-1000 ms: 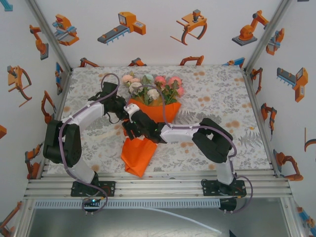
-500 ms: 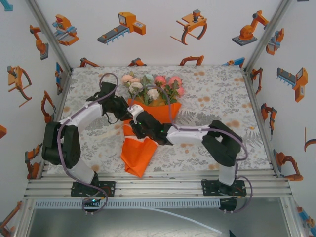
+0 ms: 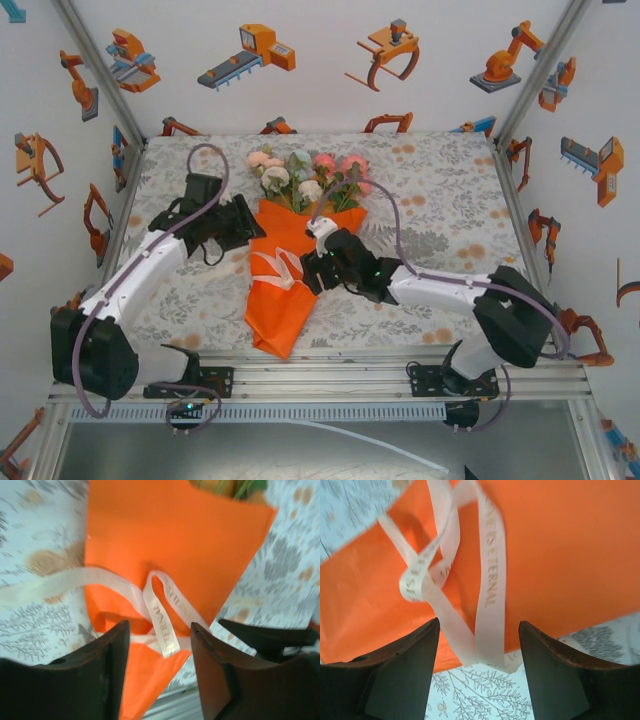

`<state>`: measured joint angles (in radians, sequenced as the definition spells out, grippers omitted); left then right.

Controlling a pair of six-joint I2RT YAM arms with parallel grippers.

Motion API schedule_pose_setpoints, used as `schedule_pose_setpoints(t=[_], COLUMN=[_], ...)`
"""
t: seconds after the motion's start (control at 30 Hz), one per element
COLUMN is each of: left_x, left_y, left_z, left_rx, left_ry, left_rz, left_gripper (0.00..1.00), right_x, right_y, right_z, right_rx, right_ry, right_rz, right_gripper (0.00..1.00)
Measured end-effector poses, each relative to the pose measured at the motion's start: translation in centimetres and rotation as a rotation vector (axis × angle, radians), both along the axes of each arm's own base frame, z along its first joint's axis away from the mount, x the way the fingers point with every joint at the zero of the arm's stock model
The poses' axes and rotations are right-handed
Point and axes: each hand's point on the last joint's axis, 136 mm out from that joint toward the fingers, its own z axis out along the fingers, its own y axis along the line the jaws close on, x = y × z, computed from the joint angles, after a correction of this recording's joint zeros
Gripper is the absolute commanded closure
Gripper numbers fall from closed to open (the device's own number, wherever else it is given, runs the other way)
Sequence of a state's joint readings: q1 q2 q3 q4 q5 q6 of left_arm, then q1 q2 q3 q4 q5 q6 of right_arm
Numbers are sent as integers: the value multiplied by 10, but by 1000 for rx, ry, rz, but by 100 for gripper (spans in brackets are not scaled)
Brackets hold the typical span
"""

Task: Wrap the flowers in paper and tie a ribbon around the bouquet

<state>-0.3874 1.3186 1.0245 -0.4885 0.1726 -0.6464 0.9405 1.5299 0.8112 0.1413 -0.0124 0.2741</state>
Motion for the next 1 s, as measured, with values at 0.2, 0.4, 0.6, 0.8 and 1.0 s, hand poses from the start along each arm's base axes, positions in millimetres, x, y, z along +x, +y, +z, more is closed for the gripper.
schedule_pose_setpoints(t=[0.2, 0.4, 0.6, 0.8, 1.0], left_x=[-6, -2, 8, 9, 5], left_y=[-28, -12, 20, 63, 38], left_z=[-66, -102, -54, -39, -87], left_rx=[73, 195, 213, 41, -68], left_ry=[181, 260, 130, 109, 289], left_rz=[-75, -27, 92, 301, 269], left_gripper=[42, 42, 33, 33, 44], right_x=[4, 4, 2, 22, 43], right_y=[16, 20, 25, 54, 84], right_z=[-37, -33, 11, 29, 5], right_rx=[-81, -64, 43, 143, 133], right_ry=[57, 59, 33, 66, 129], right_rz=[48, 65, 60, 12, -21], right_gripper=[68, 42, 36, 35, 60])
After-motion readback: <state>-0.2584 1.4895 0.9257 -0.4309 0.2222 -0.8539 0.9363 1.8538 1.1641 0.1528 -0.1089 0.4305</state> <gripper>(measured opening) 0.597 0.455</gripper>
